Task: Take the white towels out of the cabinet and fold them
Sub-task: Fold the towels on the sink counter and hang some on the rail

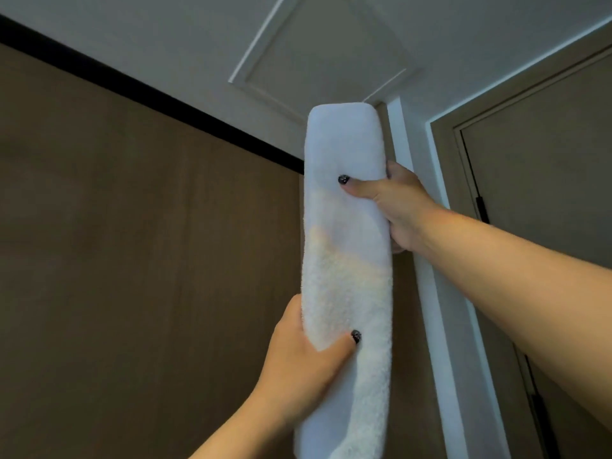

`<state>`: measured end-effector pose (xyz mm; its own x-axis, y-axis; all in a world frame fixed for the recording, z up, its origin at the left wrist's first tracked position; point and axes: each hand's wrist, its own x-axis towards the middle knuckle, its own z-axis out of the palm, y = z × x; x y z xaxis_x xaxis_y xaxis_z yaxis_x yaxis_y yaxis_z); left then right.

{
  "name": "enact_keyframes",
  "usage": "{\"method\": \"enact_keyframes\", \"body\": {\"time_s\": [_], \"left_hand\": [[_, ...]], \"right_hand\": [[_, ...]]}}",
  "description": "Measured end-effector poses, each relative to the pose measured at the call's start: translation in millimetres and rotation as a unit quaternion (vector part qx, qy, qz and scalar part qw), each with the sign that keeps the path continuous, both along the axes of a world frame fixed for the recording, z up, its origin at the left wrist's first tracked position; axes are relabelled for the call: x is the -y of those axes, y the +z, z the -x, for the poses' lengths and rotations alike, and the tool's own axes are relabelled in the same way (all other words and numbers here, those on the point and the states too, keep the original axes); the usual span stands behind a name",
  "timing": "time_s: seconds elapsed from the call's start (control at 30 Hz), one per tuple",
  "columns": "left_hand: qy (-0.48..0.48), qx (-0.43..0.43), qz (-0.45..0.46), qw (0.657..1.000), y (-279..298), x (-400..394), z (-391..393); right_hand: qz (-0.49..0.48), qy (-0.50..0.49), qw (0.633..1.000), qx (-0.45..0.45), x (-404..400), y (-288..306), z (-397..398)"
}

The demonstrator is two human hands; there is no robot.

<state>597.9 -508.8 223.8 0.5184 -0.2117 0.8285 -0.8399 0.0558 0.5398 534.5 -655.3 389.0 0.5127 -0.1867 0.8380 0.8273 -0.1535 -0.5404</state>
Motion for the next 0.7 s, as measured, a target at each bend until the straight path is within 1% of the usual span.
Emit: {"method": "enact_keyframes", "body": {"time_s": [0.3,0.47,0.6,0.7], "left_hand": [[0.069,0.080,0.010,0.994,72.1,5.0,-54.1],[0.142,0.131,0.018,0.981,115.8,7.8,-85.0],[0.194,0.173,0.028,0.965,144.6,15.9,-112.1],[0.247,0.205,0.023,0.947,161.3,23.4,-130.5]], "right_hand": [[-0.005,0.054,0.993,0.104,18.4,76.3,-55.6],[0.012,0.055,0.987,0.152,18.6,131.0,-89.6],[0.014,0.026,0.978,0.204,15.5,173.1,-119.8],[0.003,-0.065,0.971,0.229,18.5,194.3,-147.0]]}}
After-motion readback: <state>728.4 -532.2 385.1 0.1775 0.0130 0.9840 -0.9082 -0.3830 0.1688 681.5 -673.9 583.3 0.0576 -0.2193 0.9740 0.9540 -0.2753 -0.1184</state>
